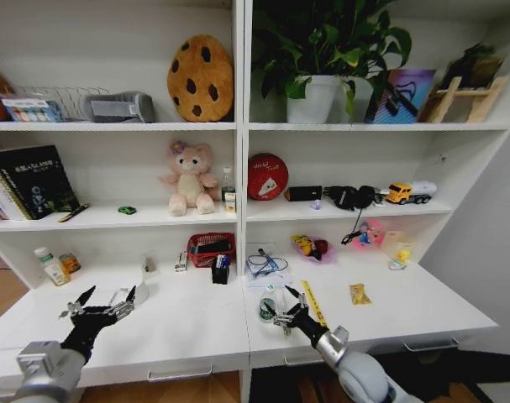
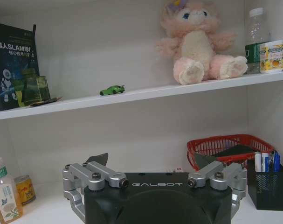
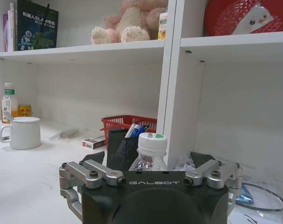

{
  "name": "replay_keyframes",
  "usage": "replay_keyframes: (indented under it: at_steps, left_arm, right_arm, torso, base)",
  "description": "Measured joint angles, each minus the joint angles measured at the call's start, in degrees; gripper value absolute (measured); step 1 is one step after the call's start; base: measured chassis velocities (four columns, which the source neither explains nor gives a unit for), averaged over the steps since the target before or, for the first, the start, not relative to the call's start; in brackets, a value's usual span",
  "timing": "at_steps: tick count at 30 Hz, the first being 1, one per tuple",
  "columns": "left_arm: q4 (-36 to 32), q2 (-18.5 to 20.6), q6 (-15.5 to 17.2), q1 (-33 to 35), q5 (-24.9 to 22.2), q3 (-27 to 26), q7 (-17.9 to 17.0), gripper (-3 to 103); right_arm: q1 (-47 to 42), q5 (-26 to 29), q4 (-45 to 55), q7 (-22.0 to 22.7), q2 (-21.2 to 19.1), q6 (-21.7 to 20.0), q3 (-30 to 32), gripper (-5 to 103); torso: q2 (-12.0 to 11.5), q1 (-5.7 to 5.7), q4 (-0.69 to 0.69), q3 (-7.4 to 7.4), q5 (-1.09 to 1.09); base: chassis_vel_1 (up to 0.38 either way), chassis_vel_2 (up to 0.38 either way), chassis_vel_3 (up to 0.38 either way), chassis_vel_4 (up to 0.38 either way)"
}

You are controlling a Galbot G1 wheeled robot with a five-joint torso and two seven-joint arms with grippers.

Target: Organize the objects on the table.

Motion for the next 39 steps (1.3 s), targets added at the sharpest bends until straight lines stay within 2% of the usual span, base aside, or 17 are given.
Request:
replay_keyframes:
  at_steps: [4, 8, 10, 11, 13, 14, 16, 18, 19, 20, 24, 28, 34, 36, 37, 38, 39]
  left_arm:
    - [0.0, 0.0, 0.0, 0.0, 0.0, 0.0, 0.0, 100]
    - [0.0, 0.0, 0.0, 0.0, 0.0, 0.0, 0.0, 100]
    - [0.0, 0.0, 0.0, 0.0, 0.0, 0.0, 0.0, 100]
    - [0.0, 0.0, 0.0, 0.0, 0.0, 0.0, 0.0, 100]
    - [0.0, 0.0, 0.0, 0.0, 0.0, 0.0, 0.0, 100]
    - [0.0, 0.0, 0.0, 0.0, 0.0, 0.0, 0.0, 100]
    - [0.0, 0.0, 0.0, 0.0, 0.0, 0.0, 0.0, 100]
    - [0.0, 0.0, 0.0, 0.0, 0.0, 0.0, 0.0, 100]
    - [0.0, 0.0, 0.0, 0.0, 0.0, 0.0, 0.0, 100]
    - [0.0, 0.0, 0.0, 0.0, 0.0, 0.0, 0.0, 100]
    - [0.0, 0.0, 0.0, 0.0, 0.0, 0.0, 0.0, 100]
    - [0.0, 0.0, 0.0, 0.0, 0.0, 0.0, 0.0, 100]
    - [0.0, 0.0, 0.0, 0.0, 0.0, 0.0, 0.0, 100]
    - [0.0, 0.0, 0.0, 0.0, 0.0, 0.0, 0.0, 100]
    - [0.0, 0.0, 0.0, 0.0, 0.0, 0.0, 0.0, 100]
    - [0.0, 0.0, 0.0, 0.0, 0.0, 0.0, 0.0, 100]
    - [0.0, 0.0, 0.0, 0.0, 0.0, 0.0, 0.0, 100]
  right_arm:
    - [4.4, 0.8, -1.5, 1.6, 0.4, -1.2, -3.4, 99]
    - [6.0, 1.6, -2.4, 3.0, 0.5, -2.1, -5.2, 85]
    - [5.9, 1.7, -2.4, 3.1, 0.4, -2.2, -5.3, 74]
    - [5.9, 1.7, -2.4, 3.1, 0.4, -2.2, -5.3, 74]
    - [5.5, 1.7, -2.4, 3.2, 0.5, -2.2, -5.4, 62]
    - [5.5, 1.7, -2.4, 3.2, 0.5, -2.2, -5.4, 62]
    - [5.2, 1.8, -2.2, 3.3, 0.5, -2.2, -5.5, 51]
    - [5.0, 1.8, -2.1, 3.3, 0.6, -2.0, -5.4, 51]
    - [4.7, 1.8, -1.8, 3.5, 0.6, -1.8, -5.3, 40]
    - [4.3, 1.8, -1.3, 3.7, 0.6, -1.8, -5.1, 35]
    - [2.7, 1.8, -0.4, 3.8, 0.6, -1.6, -4.1, 28]
    - [1.3, 1.8, 0.1, 3.7, 0.6, -1.1, -3.1, 26]
    - [-4.9, 4.0, 6.4, -1.6, 0.0, 0.1, 2.7, 26]
    - [-11.9, 5.7, 13.5, -6.7, -2.1, 2.6, 8.5, 26]
    - [-11.9, 5.7, 13.5, -6.7, -2.1, 2.6, 8.5, 26]
    - [-18.3, 6.5, 17.3, -11.5, -2.7, 4.6, 14.4, 26]
    - [-18.3, 6.5, 17.3, -11.5, -2.7, 4.6, 14.4, 26]
  torso:
    - [0.0, 0.00, 0.01, 0.00, -0.01]
    - [0.0, 0.00, -0.01, 0.00, -0.01]
    - [0.0, 0.00, -0.02, -0.01, -0.01]
    - [0.0, 0.00, -0.02, -0.01, -0.01]
    - [0.0, 0.00, -0.02, -0.01, 0.00]
    - [0.0, 0.00, -0.02, -0.01, 0.00]
    - [0.0, 0.00, -0.02, -0.01, 0.00]
    - [0.0, 0.00, -0.01, -0.01, 0.00]
    - [0.0, 0.00, -0.01, -0.01, 0.00]
    - [0.0, 0.00, -0.01, -0.01, 0.00]
    - [0.0, 0.00, -0.01, -0.01, 0.00]
    - [0.0, 0.00, -0.01, -0.01, 0.00]
    - [0.0, 0.00, 0.01, -0.01, 0.02]
    - [0.0, 0.00, 0.00, -0.01, -0.01]
    - [0.0, 0.00, 0.00, -0.01, -0.01]
    - [0.0, 0.00, 0.00, -0.01, 0.00]
    - [0.0, 0.00, 0.00, -0.01, 0.00]
  base:
    - [0.000, 0.000, 0.000, 0.000]
    - [0.000, 0.000, 0.000, 0.000]
    - [0.000, 0.000, 0.000, 0.000]
    - [0.000, 0.000, 0.000, 0.000]
    - [0.000, 0.000, 0.000, 0.000]
    - [0.000, 0.000, 0.000, 0.000]
    - [0.000, 0.000, 0.000, 0.000]
    - [0.000, 0.000, 0.000, 0.000]
    - [0.000, 0.000, 0.000, 0.000]
    - [0.000, 0.000, 0.000, 0.000]
    - [0.000, 0.000, 0.000, 0.000]
    - [0.000, 0.000, 0.000, 0.000]
    - [0.000, 0.000, 0.000, 0.000]
    - [0.000, 0.000, 0.000, 0.000]
    - [0.000, 0.000, 0.000, 0.000]
    - [0.000, 0.000, 0.000, 0.000]
    - [0.000, 0.000, 0.000, 0.000]
